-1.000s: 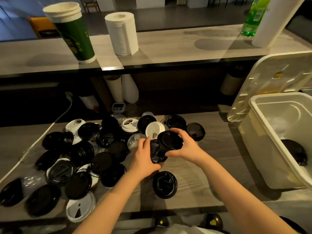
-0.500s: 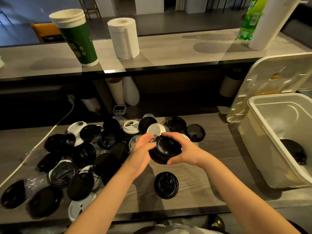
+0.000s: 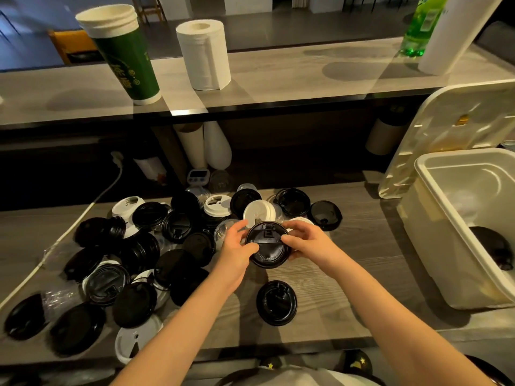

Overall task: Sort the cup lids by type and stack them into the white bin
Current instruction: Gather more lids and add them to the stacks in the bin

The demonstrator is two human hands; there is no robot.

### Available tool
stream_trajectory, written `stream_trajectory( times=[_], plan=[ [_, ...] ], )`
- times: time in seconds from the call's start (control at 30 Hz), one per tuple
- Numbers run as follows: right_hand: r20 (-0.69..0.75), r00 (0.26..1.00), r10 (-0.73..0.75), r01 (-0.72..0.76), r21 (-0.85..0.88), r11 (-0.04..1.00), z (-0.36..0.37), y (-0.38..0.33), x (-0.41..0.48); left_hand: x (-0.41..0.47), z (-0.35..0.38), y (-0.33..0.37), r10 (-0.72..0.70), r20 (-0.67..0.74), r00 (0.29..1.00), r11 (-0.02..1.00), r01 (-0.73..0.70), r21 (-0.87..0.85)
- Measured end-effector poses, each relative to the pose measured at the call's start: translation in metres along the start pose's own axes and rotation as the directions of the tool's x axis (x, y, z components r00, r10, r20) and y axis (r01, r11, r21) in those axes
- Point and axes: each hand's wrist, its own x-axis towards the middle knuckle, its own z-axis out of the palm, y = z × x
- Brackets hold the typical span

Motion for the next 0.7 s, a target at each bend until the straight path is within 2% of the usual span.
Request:
stream_trajectory(
  times=[0.07,0.17,0.33,0.4,0.47,0.53,0.6,0.7],
  plan=[
    [0.023,1.000,-0.009,0.009,0.007,1.000,0.000,0.000,0.003,0.001,-0.001,0.000,-0.061,0.053,0.997,0.998,0.062,-0.020],
    [0.059,0.998,-0.005,-0.003,0.123,0.992,-0.004,0.000,0.005,0.005,-0.005,0.001,-0.106,0.116,0.988,0.993,0.099,0.069],
    [0.012,0.999,0.033,-0.034,0.062,0.997,-0.001,0.009,0.015,0.015,-0.003,-0.001,-0.068,0.010,0.998,0.984,0.065,0.168],
    [-0.046,0.998,0.052,-0.057,-0.109,0.992,0.004,0.021,0.021,0.019,-0.007,-0.004,-0.044,-0.077,0.996,0.982,0.057,0.178],
    [-0.067,0.997,0.027,-0.055,-0.447,0.893,0.008,0.038,0.021,0.022,-0.016,-0.006,-0.051,-0.171,0.984,0.985,0.078,0.153],
    [0.050,0.998,0.030,0.011,-0.665,0.747,0.012,0.055,0.016,0.021,-0.024,-0.007,-0.093,-0.205,0.974,0.992,0.107,0.060],
    [0.179,0.980,0.086,0.080,-0.754,0.652,0.017,0.067,0.008,0.018,-0.030,-0.009,-0.105,-0.215,0.971,0.994,0.105,-0.010],
    [0.238,0.966,0.104,0.158,-0.855,0.493,0.025,0.075,-0.002,0.010,-0.037,-0.016,-0.093,-0.244,0.965,0.995,0.096,0.002]
  ],
)
